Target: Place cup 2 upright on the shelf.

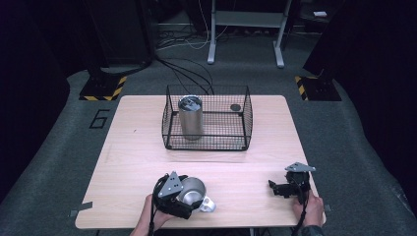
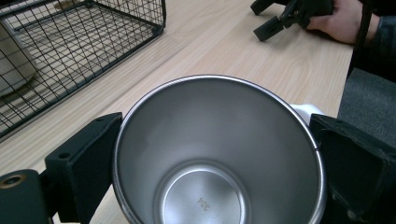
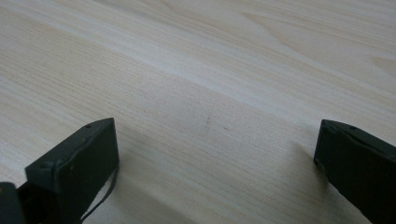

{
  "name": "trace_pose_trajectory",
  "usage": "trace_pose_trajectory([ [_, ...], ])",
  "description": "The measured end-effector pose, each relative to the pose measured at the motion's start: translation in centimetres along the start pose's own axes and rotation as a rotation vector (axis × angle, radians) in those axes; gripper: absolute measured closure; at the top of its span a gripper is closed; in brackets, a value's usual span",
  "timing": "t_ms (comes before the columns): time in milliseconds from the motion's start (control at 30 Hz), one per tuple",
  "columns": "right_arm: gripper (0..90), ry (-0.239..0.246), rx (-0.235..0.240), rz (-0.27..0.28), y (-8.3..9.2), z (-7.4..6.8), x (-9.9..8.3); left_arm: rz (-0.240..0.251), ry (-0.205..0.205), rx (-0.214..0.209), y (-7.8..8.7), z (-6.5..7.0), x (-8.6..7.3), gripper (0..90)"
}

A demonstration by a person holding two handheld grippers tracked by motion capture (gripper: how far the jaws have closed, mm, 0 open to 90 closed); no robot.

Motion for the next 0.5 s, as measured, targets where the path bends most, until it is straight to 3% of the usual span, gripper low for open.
trace_pose_trajectory([
  [67, 0.0, 0.000, 0.000, 0.000, 0.0, 0.0, 0.0, 0.002, -0.011, 0.023, 0.1, -0.3, 0.4, 6.4],
  [500, 0.0, 0.000, 0.000, 0.000, 0.0, 0.0, 0.0, 0.019, -0.014, 0.067, 0.4, -2.6, 2.9, 6.4],
])
Point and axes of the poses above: each handheld gripper's, and its own axes: y roughly backward along the jaws, x roughly out of its top, z roughly to its right, the point moved 10 cm from there along -y, roughly forward along the jaws, and after that the axes turned 5 degrees about -x, right-handed, at the moved point
